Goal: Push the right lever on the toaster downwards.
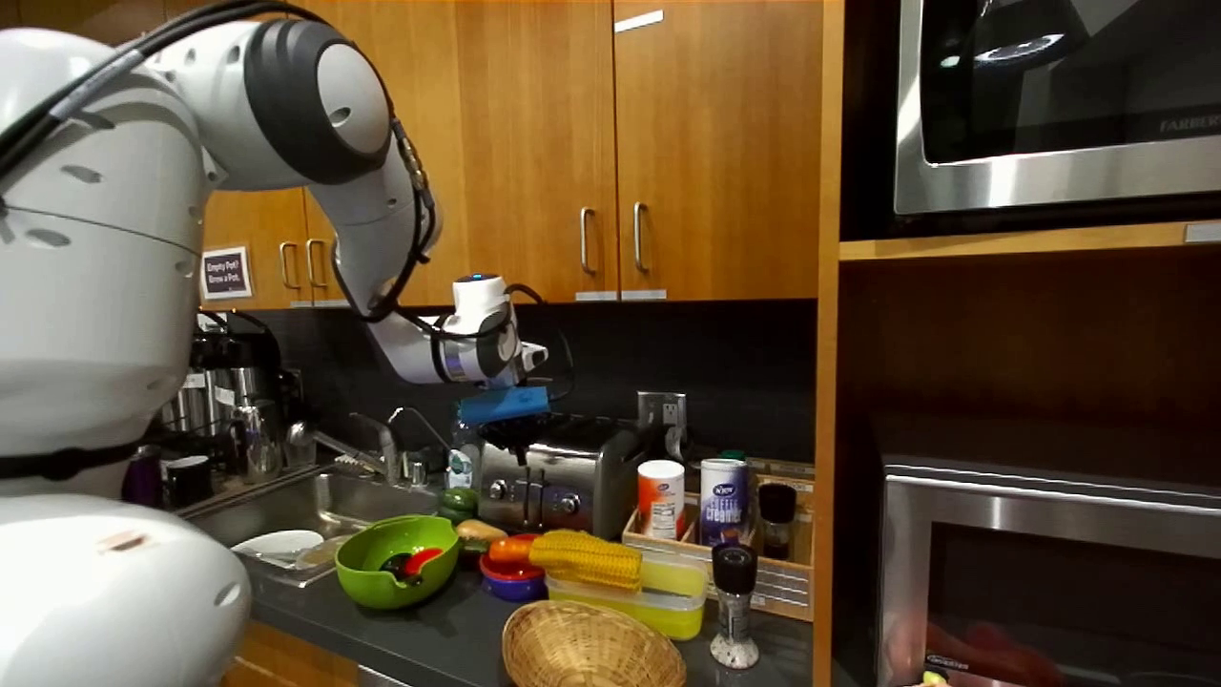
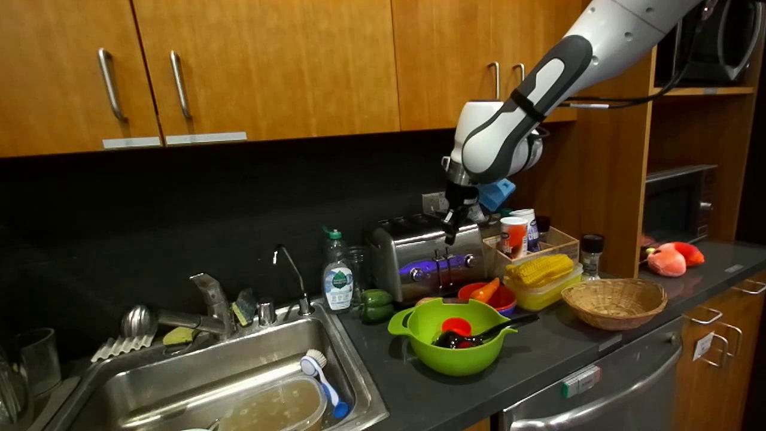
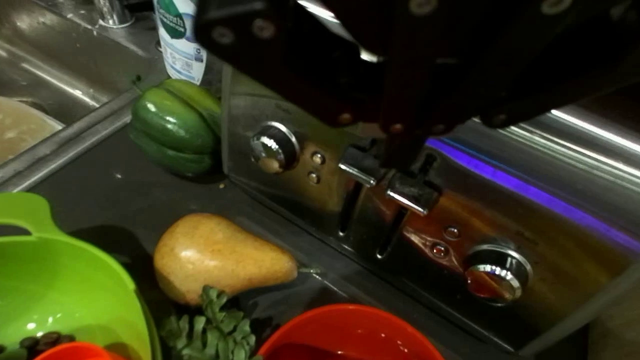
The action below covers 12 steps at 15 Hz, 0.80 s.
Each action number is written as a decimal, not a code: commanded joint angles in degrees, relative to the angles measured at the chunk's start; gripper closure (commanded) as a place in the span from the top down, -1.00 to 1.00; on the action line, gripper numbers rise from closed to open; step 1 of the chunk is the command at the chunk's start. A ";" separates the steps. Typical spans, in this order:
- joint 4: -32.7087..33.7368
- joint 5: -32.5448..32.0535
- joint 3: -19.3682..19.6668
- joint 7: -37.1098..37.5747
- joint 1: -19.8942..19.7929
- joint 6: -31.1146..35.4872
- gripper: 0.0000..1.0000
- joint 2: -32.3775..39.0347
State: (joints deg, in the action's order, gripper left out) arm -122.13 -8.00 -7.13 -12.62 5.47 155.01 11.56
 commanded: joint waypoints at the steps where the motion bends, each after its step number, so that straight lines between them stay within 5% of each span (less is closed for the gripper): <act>1: 2.18 -0.20 0.67 5.66 1.21 -0.20 -1.00 1.91; 12: 10.18 -0.76 4.97 19.51 2.83 -4.46 -1.00 8.43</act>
State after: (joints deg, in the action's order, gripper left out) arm -115.38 -7.98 -3.88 3.26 7.16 152.80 17.81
